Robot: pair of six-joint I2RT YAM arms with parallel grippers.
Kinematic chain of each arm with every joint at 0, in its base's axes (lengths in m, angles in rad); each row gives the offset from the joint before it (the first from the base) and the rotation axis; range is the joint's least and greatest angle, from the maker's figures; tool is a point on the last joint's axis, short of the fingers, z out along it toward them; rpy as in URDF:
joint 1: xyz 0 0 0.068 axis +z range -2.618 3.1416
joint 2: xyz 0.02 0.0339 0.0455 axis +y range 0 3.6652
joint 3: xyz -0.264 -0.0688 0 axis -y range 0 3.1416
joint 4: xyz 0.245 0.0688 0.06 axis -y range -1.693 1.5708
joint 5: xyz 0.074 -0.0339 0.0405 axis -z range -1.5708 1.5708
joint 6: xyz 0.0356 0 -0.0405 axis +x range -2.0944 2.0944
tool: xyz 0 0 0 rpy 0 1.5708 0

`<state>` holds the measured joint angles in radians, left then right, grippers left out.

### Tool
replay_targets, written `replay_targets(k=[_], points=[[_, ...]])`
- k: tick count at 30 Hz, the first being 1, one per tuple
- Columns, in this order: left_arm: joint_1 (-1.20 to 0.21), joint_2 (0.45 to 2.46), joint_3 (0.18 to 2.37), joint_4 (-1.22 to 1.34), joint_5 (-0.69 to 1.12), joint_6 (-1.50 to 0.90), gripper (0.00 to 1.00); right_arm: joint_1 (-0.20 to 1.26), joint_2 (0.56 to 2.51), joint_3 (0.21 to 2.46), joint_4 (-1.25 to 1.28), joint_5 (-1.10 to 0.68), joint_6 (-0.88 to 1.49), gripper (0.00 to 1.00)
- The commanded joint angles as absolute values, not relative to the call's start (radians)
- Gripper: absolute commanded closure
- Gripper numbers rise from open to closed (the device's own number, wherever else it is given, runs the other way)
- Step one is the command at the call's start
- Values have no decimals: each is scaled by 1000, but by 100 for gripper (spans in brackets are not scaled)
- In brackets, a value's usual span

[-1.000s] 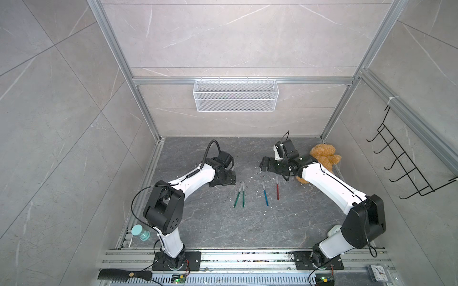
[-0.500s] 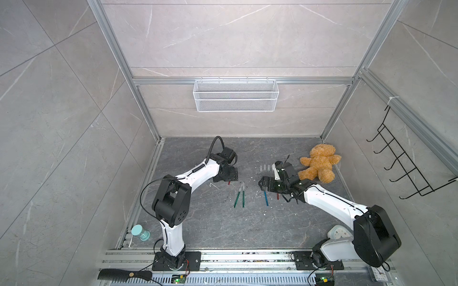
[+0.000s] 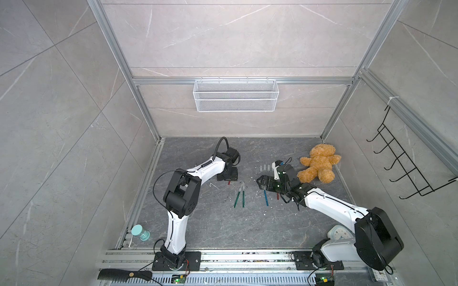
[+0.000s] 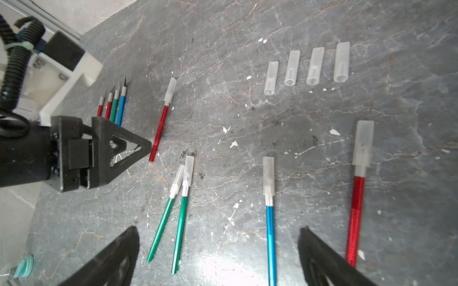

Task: Remove protective caps from carving knives
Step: Pick up the carving knife from the center of the board.

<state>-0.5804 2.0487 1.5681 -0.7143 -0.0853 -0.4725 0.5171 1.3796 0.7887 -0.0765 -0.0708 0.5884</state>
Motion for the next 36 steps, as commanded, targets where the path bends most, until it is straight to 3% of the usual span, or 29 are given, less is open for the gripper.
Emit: replay_targets(k=[1, 24, 36], points=[[-583, 2081, 1614, -735, -102, -441, 39, 525, 1365, 769, -46, -61, 607, 0], [-583, 2238, 1733, -771, -164, -407, 69, 532, 1406, 783, -37, -97, 600, 1], [-583, 2252, 1726, -780, -161, -410, 81, 534, 1411, 789, -46, -94, 598, 0]])
